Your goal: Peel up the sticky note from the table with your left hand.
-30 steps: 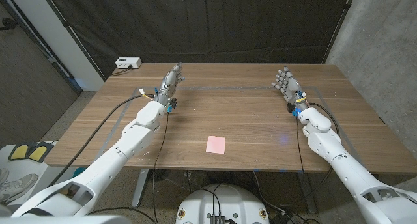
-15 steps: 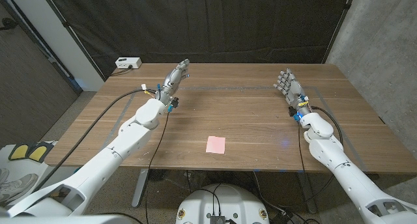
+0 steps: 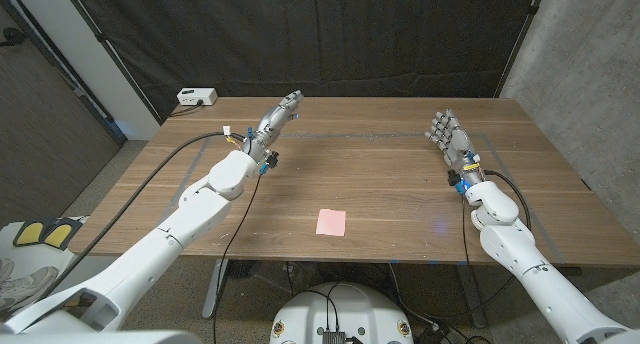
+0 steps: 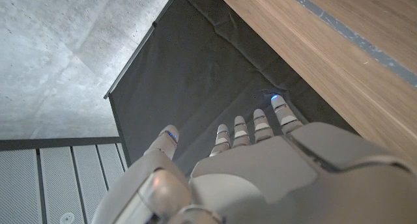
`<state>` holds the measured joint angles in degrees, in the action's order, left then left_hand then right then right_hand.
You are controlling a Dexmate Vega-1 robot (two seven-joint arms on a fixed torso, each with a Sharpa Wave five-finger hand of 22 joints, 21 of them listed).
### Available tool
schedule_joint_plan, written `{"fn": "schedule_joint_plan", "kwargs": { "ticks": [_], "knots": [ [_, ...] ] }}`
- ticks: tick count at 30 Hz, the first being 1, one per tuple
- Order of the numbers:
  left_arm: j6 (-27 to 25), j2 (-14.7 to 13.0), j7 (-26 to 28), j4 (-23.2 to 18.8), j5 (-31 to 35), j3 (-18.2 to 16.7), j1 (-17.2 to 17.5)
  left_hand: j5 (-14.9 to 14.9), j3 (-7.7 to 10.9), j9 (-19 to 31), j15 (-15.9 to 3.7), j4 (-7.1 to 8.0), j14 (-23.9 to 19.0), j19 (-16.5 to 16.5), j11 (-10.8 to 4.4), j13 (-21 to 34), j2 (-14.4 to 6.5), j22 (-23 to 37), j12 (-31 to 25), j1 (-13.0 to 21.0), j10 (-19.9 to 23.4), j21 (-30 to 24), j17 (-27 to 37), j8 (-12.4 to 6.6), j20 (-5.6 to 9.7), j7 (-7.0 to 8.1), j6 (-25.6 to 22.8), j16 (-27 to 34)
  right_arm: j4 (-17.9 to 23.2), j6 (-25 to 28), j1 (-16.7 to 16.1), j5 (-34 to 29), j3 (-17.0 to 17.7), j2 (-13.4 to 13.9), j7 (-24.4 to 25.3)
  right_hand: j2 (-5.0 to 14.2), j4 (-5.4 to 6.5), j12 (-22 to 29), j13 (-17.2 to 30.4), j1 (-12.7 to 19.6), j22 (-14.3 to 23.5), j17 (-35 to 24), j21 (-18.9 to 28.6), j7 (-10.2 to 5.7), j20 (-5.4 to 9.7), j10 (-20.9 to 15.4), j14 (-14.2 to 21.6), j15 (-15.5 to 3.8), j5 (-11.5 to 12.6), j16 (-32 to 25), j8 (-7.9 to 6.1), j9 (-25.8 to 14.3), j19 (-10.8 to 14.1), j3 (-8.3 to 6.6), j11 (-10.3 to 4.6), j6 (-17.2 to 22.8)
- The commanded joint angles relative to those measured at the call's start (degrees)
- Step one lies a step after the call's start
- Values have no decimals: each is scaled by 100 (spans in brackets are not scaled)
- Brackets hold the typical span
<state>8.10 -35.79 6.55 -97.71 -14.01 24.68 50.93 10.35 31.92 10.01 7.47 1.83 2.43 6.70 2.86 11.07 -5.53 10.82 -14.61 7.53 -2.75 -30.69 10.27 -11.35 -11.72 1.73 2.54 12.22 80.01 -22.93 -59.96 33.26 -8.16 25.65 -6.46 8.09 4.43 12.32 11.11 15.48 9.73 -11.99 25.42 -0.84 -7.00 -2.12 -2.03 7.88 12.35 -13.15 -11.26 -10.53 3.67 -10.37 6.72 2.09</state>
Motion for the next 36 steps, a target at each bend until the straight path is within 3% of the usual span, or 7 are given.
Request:
{"fn": "schedule_joint_plan", "kwargs": {
  "ticks": [1, 21, 36],
  "knots": [
    [-401, -212, -214, -527, 415, 120, 36, -10, 11, 16, 32, -68, -27, -6, 42, 8, -9, 18, 20, 69, 16, 33, 24, 30, -49, 12, 21, -17, 350, -146, -414, 94, 120, 145, 102, -4, -8, 61, 8, 77, 33, 7, -27, -2, -42, -85, 33, 32, -30, -19, -22, -14, 41, -42, 16, 40],
    [-1176, -592, -485, -1468, 1350, 406, 15, -33, 39, 19, 4, -267, 72, 183, -3, 13, 77, 18, 34, 211, 106, 165, 21, -16, -50, 61, -168, -86, 475, -579, -839, 219, 220, 198, 77, -12, -17, 54, 10, 75, 34, 7, -64, -4, -50, -129, 51, 33, -46, -12, -15, -13, 54, -62, 18, 58],
    [-1883, -896, -1025, -2101, 2174, 701, -233, -41, 75, 24, -96, -645, -21, 207, -106, 16, 233, 16, -27, 505, 449, 268, 19, -123, -47, 27, -662, -69, 637, -773, -1094, 287, 268, 214, 197, -17, -20, 47, 11, 70, 35, 6, -83, -3, -46, -152, 61, 28, -55, -7, -9, -13, 78, -73, 16, 63]
  ]
}}
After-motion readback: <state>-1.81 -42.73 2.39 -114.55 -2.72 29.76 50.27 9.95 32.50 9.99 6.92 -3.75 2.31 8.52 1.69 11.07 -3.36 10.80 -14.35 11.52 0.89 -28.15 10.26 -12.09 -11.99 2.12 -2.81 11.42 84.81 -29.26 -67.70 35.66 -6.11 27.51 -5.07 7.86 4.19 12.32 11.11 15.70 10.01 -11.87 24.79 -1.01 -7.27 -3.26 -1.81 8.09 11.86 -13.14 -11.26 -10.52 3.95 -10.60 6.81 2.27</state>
